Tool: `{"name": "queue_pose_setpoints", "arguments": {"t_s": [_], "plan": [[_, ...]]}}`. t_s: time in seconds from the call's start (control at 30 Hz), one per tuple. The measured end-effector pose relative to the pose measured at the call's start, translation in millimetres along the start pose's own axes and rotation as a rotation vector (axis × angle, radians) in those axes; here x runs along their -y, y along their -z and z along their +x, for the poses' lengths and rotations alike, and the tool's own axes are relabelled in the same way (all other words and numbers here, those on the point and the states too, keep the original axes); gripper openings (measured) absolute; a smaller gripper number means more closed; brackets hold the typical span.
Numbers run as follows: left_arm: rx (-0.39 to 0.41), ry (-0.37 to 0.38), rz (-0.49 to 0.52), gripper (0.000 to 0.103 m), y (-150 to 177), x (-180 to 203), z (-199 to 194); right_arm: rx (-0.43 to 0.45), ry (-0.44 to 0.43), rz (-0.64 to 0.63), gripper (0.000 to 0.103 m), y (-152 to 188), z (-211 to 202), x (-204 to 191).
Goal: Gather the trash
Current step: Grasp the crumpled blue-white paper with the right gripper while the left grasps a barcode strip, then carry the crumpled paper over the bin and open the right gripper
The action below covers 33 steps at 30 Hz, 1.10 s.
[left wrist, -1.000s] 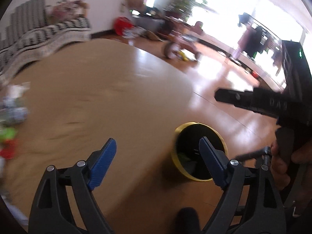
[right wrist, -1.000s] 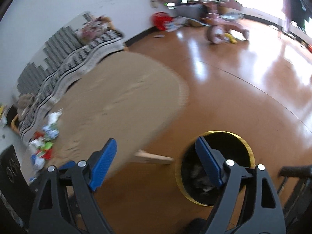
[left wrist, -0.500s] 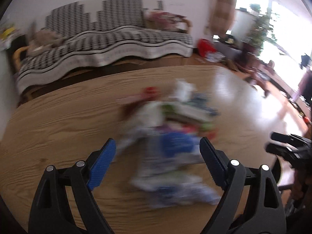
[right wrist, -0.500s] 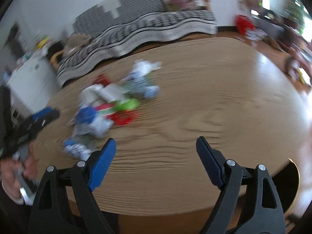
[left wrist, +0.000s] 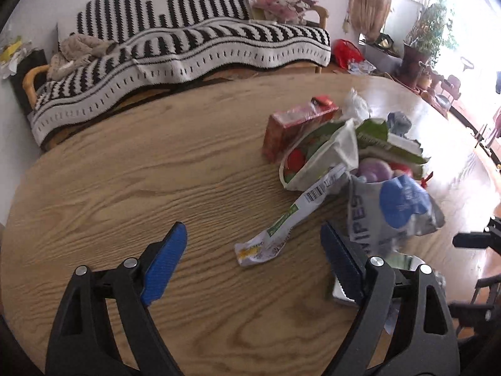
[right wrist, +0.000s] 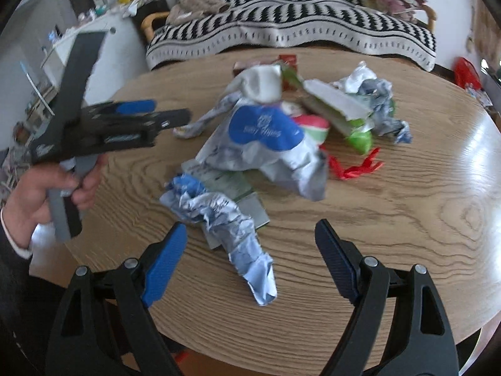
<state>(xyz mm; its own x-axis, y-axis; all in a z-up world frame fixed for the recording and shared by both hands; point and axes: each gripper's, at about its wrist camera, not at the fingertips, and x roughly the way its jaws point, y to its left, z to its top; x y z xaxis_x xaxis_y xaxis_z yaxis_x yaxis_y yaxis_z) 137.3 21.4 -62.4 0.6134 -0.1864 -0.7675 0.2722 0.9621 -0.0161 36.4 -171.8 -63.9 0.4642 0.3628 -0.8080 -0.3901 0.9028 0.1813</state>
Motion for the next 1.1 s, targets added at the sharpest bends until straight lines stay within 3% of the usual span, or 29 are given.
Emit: {"name": "queue_pose_setpoints", "arguments": {"t_s": [0.17, 0.37, 0.4, 0.43, 0.53, 0.6, 0.9, 1.1], "plan": [[-0.026, 0.000, 0.038, 0.075, 0, 7, 20, -0.033, 0.001, -0.032, 0.069, 3, 12, -6], [-0.050, -0.019, 0.054, 0.046, 4, 12, 30, -0.060, -0.016, -0.051, 0.040, 7, 22, -15], [-0.050, -0.020, 0.052, 0.036, 3, 13, 30, -0.058, -0.016, -0.052, 0.029, 7, 20, -15], [-0.052, -0.021, 0.055, 0.025, 3, 13, 30, -0.057, -0.013, -0.053, 0.028, 7, 19, -16], [-0.056, -0.012, 0.053, 0.011, 2, 16, 27, -0.040, -0.018, -0.056, 0.024, 8, 12, -17], [-0.050, -0.014, 0.047, 0.006, 0, 17, 22, -0.024, -0.027, -0.049, 0.023, 8, 5, -16], [0.008, 0.003, 0.032, 0.006, -13, 30, -12, 0.047, -0.037, -0.010, 0.022, 5, -30, -3], [0.057, 0.049, 0.027, 0.006, -29, 64, -35, 0.131, 0.048, 0.129, 0.022, 20, -79, 65]]}}
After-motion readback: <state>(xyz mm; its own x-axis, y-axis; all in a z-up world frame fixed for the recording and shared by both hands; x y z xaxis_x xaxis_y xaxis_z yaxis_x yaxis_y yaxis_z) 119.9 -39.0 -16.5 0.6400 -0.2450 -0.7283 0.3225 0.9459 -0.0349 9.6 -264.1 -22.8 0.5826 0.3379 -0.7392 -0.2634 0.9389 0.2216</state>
